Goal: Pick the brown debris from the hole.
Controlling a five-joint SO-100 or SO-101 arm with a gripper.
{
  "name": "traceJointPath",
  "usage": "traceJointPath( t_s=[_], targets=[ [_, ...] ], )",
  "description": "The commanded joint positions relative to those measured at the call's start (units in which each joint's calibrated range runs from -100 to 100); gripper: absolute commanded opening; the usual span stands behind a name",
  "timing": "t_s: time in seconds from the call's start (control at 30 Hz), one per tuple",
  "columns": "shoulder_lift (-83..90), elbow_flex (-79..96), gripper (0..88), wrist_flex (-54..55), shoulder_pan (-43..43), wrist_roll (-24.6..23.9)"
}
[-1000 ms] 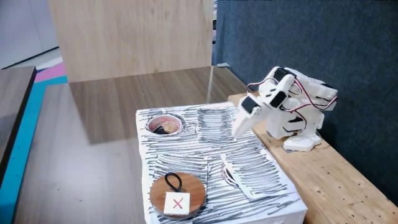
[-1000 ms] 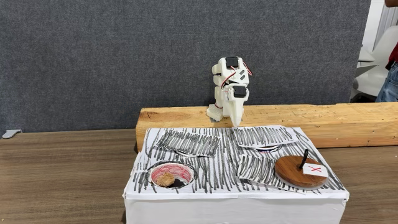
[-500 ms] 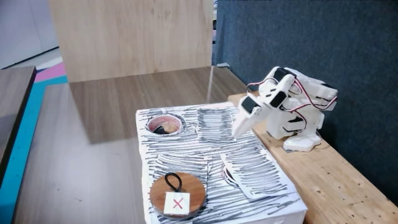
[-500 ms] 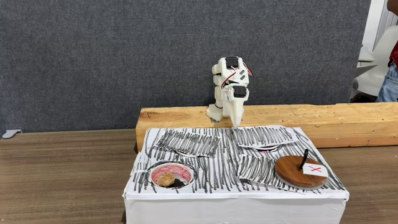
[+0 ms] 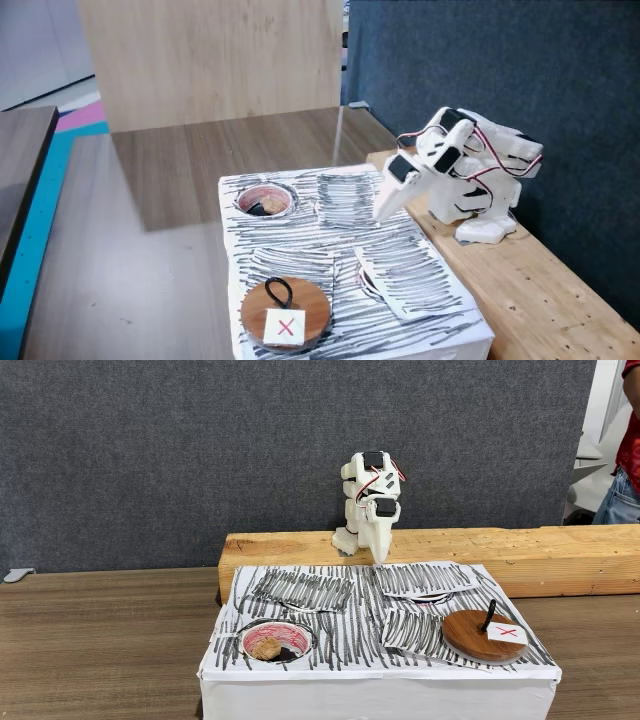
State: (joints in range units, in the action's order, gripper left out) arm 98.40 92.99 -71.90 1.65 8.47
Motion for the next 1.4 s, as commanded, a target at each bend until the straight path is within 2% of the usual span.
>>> traceJointPath(
  t_s=[0.0,1.37],
  targets=[
    [0.3,-0.2,3.2,0.8,-0.1,0.2],
    [0.3,-0.2,3.3,0.8,-0.3,-0.1]
  ],
)
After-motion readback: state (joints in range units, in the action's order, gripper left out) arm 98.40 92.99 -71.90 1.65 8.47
